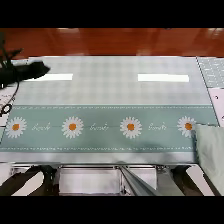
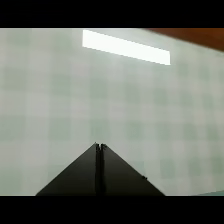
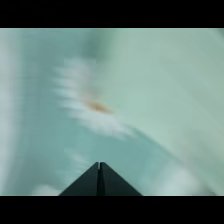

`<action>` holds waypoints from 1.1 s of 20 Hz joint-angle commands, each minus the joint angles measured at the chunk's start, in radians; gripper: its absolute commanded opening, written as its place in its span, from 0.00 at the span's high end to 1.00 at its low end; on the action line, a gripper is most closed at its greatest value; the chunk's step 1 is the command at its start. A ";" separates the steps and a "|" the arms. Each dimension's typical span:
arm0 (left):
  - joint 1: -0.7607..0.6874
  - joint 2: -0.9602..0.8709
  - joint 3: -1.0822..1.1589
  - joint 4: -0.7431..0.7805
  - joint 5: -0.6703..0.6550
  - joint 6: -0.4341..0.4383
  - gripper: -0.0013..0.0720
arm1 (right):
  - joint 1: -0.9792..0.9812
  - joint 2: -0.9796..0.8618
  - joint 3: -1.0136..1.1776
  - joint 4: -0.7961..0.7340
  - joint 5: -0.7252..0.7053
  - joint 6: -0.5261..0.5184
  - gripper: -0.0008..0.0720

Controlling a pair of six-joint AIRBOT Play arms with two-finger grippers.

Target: Fold the shirts.

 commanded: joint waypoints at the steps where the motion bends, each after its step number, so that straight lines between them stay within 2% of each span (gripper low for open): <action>1: -0.122 -0.171 0.262 0.010 -0.116 -0.034 0.96 | 0.510 -0.154 0.149 0.295 -0.283 -0.092 0.95; 3: -0.217 -0.255 0.368 0.170 -0.273 -0.069 0.96 | 0.831 -0.271 0.267 0.011 -0.356 -0.060 0.95; 5: -0.264 -0.267 0.354 0.391 -0.360 -0.235 0.96 | 1.037 -0.365 0.312 -0.334 -0.366 0.076 0.95; 6: -0.267 -0.257 0.311 0.462 -0.401 -0.276 0.96 | 1.097 -0.400 0.310 -0.480 -0.344 0.131 0.95; 8: -0.251 -0.225 0.182 0.480 -0.392 -0.309 0.96 | 1.143 -0.448 0.296 -0.631 -0.317 0.182 0.95; 11: -0.233 -0.222 0.099 0.480 -0.384 -0.321 0.96 | 1.135 -0.464 0.268 -0.632 -0.310 0.187 0.95; 22: -0.234 -0.225 0.098 0.480 -0.412 -0.321 0.96 | 1.135 -0.463 0.267 -0.637 -0.308 0.186 0.95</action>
